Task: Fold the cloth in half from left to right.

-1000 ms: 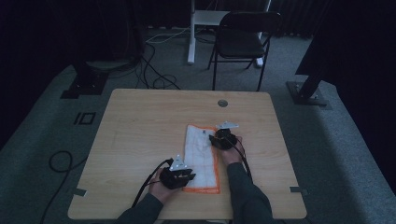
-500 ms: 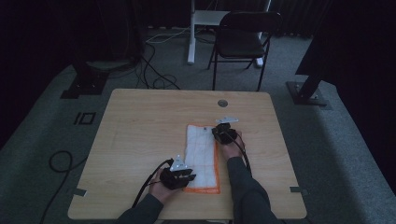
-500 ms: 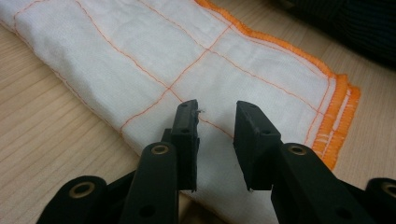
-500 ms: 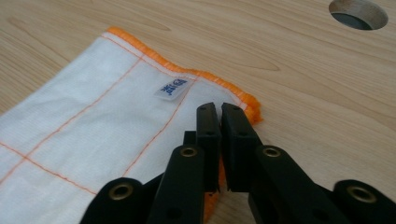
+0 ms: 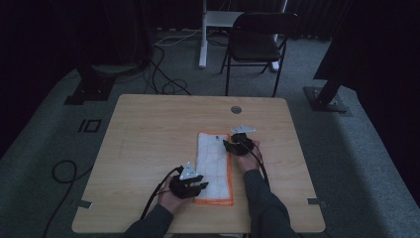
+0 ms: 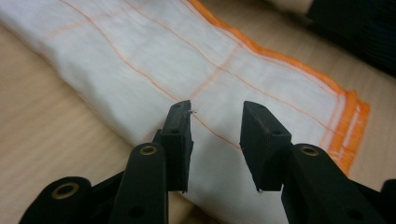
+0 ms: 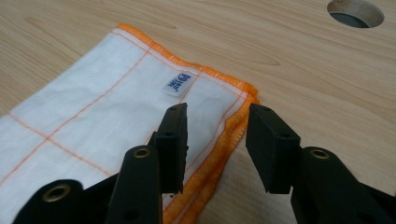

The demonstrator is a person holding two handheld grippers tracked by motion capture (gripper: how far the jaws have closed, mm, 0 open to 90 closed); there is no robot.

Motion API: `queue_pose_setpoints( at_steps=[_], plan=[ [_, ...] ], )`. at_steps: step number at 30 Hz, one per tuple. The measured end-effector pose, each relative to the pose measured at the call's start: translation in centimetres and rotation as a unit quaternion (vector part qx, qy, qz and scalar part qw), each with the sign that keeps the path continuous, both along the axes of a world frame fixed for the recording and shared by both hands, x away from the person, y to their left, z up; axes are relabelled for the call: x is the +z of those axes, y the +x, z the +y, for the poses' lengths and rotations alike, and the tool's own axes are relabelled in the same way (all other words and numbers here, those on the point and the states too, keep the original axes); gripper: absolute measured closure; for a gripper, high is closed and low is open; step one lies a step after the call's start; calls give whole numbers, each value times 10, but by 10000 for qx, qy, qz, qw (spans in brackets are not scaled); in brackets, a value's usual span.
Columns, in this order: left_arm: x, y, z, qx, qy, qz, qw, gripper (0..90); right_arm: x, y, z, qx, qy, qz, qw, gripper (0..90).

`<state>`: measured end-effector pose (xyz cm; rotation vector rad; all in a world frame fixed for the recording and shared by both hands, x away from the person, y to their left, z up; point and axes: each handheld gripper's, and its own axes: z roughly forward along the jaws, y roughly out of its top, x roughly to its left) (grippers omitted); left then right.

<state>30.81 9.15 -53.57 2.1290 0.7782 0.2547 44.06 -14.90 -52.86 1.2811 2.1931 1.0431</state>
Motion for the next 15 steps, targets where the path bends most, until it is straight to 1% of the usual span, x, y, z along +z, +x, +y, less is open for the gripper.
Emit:
queue_pose_setpoints(
  at_steps=[2,4,8,11,15],
  plan=[
    [2,4,2,68,1,-46,10000,636,1,-3,-1,36,71,51,10000,574],
    [4,8,5,171,-18,-79,9998,632,2,-6,-2,71,48,24,10000,571],
    [7,16,11,342,-61,-153,9993,629,2,-10,-5,32,40,67,10000,566],
    [8,23,15,482,-104,-180,9986,623,2,-12,-7,20,61,80,9999,562],
    [10,33,21,646,-171,-170,9976,618,2,-13,-9,26,51,81,10000,560]
  ],
)
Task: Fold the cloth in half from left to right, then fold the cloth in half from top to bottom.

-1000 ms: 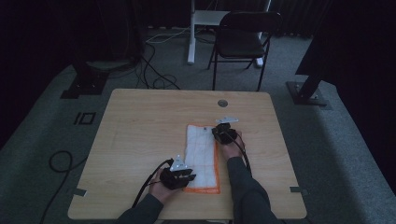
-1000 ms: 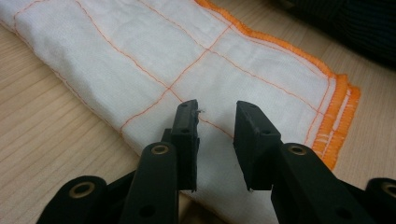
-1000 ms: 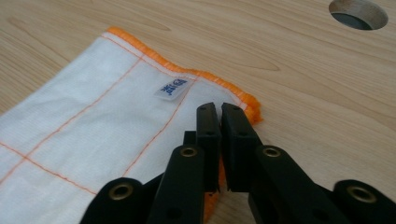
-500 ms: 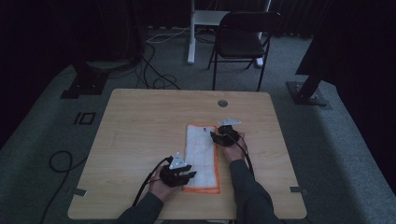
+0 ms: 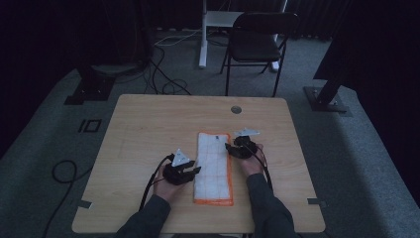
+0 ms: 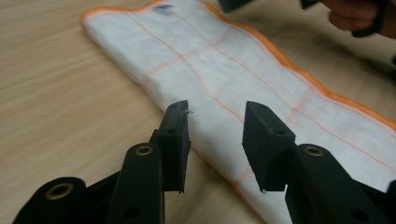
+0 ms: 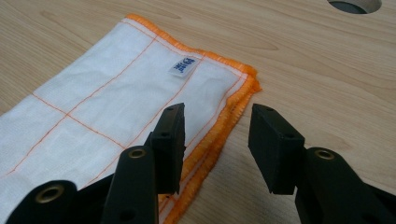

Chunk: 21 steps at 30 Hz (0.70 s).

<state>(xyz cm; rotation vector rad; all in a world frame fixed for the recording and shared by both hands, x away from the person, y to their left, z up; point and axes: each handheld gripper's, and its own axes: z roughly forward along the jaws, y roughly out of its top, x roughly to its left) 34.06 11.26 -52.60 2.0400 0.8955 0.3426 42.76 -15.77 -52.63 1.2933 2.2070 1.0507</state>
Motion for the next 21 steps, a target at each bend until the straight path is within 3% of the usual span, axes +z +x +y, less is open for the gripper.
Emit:
queue_pose_setpoints(
  at_steps=[7,15,21],
  plan=[
    [3,16,5,156,-121,26,9998,620,0,1,-1,-8,1,13,10000,560],
    [12,54,1,507,-176,67,9985,613,2,8,-2,-177,78,25,9998,565],
    [10,76,-7,641,-181,154,9977,606,1,16,-5,-372,210,154,9990,590]
  ],
)
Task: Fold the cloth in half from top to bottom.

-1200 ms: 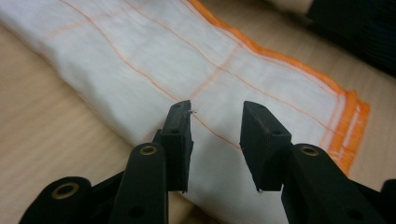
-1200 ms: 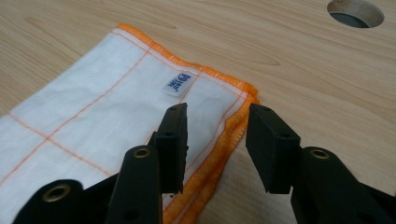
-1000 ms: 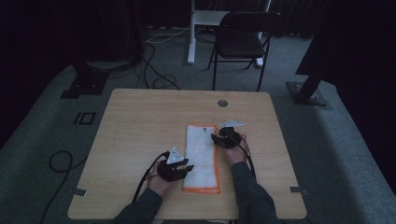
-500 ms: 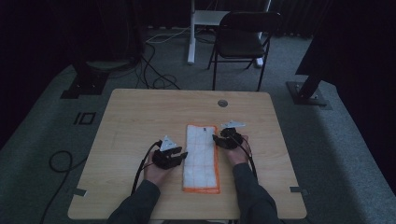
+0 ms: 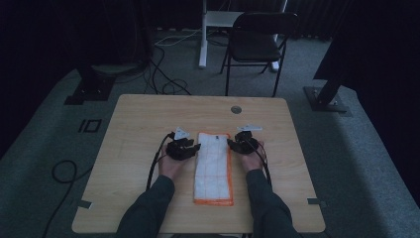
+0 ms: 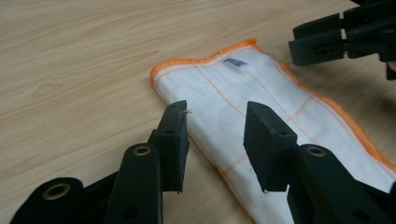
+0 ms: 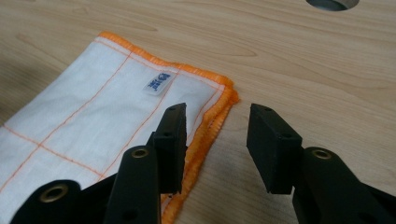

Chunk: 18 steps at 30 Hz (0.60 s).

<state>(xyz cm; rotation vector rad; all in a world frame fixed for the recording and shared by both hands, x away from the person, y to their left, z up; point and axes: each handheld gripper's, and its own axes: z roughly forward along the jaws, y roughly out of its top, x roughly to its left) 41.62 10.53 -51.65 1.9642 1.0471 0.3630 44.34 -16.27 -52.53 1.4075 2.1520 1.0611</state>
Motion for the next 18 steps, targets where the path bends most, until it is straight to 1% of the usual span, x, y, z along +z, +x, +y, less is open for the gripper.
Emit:
queue_pose_setpoints(
  at_steps=[3,5,6,8,10,11,14,16,18],
  plan=[
    [-5,7,-5,74,-22,59,10000,599,-2,2,0,-12,43,48,10000,595],
    [-10,13,-8,181,21,136,9997,593,-3,3,0,-25,107,77,9999,593],
    [-13,17,-9,226,33,213,9995,593,-3,3,1,-28,127,96,9999,591],
    [-16,22,-10,308,70,291,9991,593,-3,4,4,-10,140,105,9998,587],
    [-19,25,-11,357,73,359,9987,592,-4,6,6,-8,101,129,9999,584],
    [-19,26,-11,380,84,364,9986,588,-5,8,7,-30,87,199,9998,583],
    [-21,29,-10,416,137,415,9982,586,-9,10,10,-48,75,279,9996,583],
    [-22,31,-10,423,166,460,9979,586,-11,11,12,-9,-23,302,9995,584],
    [-24,32,-10,425,145,512,9977,586,-13,11,14,-5,-69,335,9994,584]
  ],
)
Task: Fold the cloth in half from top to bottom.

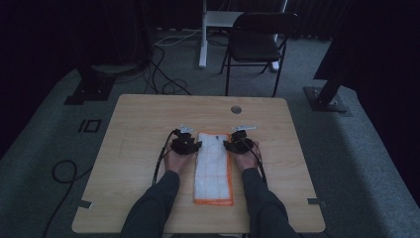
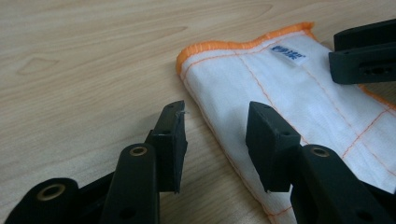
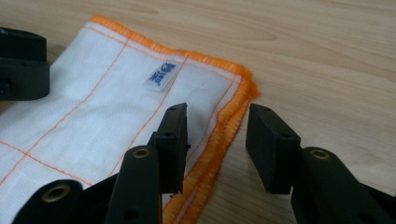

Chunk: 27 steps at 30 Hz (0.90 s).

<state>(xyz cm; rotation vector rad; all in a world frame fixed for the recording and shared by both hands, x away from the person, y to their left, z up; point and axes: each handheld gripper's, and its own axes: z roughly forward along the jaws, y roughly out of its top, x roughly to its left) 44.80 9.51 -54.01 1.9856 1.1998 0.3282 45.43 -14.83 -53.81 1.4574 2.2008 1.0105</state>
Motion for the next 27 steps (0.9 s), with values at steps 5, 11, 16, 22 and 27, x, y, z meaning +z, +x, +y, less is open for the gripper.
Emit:
queue_pose_setpoints(
  at_steps=[5,11,16,22,27],
  plan=[
    [-1,2,-1,-72,-28,58,10000,574,0,-1,2,63,-52,8,10000,647],
    [-2,5,-2,-97,-258,300,9992,796,-1,1,2,194,98,45,9998,804],
    [1,7,-6,-119,-105,278,9995,871,0,3,2,254,141,113,9995,843],
    [8,13,-3,-48,-195,198,9996,878,8,8,4,220,94,-54,9997,874],
    [16,13,-2,-69,-181,111,9998,878,15,9,5,220,115,-144,9996,878]
  ],
)
